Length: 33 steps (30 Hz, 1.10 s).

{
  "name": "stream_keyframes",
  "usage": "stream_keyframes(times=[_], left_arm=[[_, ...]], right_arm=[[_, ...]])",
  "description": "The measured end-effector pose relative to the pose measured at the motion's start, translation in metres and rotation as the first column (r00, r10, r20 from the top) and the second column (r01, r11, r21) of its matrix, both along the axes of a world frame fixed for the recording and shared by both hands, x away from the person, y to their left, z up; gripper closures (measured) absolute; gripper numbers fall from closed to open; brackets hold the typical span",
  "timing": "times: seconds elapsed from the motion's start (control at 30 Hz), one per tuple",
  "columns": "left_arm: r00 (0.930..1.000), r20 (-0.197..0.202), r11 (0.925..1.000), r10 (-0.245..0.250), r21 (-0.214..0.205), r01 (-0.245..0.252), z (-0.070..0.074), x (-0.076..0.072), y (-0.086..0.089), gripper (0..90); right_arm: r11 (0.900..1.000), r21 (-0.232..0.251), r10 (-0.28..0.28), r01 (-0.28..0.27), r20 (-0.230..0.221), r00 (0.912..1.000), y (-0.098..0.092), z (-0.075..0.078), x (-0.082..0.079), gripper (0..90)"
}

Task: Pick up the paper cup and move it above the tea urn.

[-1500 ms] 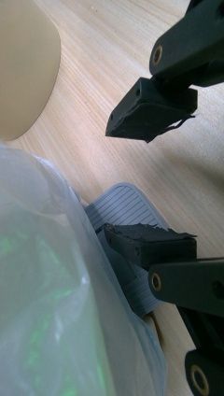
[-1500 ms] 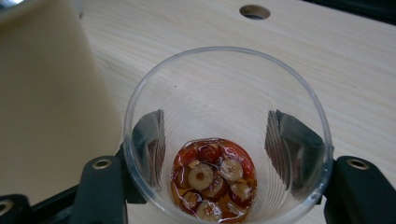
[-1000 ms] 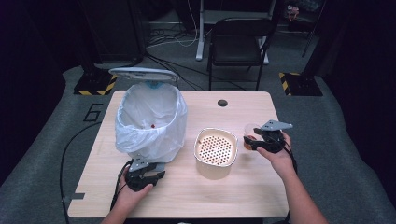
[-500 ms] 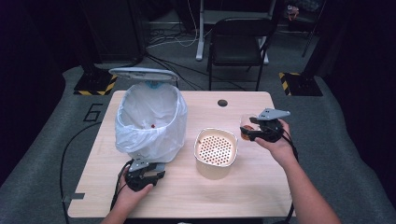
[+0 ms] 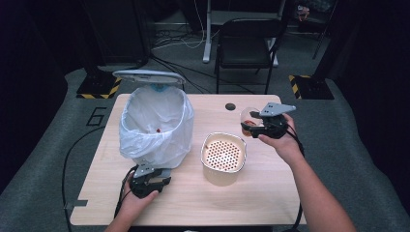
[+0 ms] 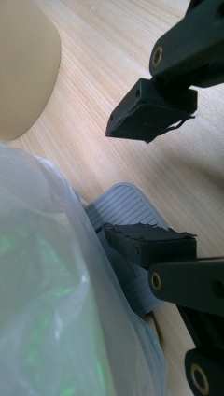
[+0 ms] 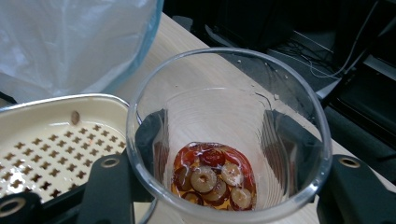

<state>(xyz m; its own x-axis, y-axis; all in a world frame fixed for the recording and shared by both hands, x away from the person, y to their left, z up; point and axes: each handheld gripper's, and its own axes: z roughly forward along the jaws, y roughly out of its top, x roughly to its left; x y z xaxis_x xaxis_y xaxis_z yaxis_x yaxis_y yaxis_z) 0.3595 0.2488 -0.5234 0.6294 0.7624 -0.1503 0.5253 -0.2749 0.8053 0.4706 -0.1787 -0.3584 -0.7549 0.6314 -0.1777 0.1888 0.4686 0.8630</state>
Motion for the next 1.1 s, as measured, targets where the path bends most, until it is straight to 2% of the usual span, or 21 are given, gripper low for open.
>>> stream_keyframes(times=[0.13,0.33,0.6,0.87,0.97,1.1], left_arm=[[1.0,0.0,1.0,-0.001,-0.001,0.001,0.0,0.0,0.0,45.9],[1.0,-0.001,1.0,-0.001,-0.001,0.001,0.0,0.0,0.0,45.9],[1.0,-0.001,1.0,-0.001,-0.001,0.001,0.0,0.0,0.0,45.9],[1.0,0.001,1.0,0.0,0.002,0.0,0.0,0.0,0.0,45.9],[1.0,0.0,1.0,0.0,0.001,0.0,0.0,0.0,0.0,45.9],[1.0,0.0,1.0,0.0,0.001,0.0,0.0,0.0,0.0,45.9]], right_arm=[[0.9995,0.006,0.031,-0.031,0.017,0.9994,0.006,0.004,0.0,42.0],[0.9962,-0.012,0.087,-0.086,0.046,0.9952,0.017,0.005,-0.002,41.9],[0.9835,-0.108,0.157,-0.145,0.108,0.9816,0.033,0.009,-0.01,42.1],[0.9601,-0.219,0.214,-0.175,0.173,0.9613,0.045,0.012,-0.02,42.1],[0.945,-0.269,0.243,-0.186,0.195,0.9503,0.048,0.01,-0.024,42.2],[0.9311,-0.317,0.26,-0.181,0.23,0.9376,0.052,0.007,-0.026,42.2]])
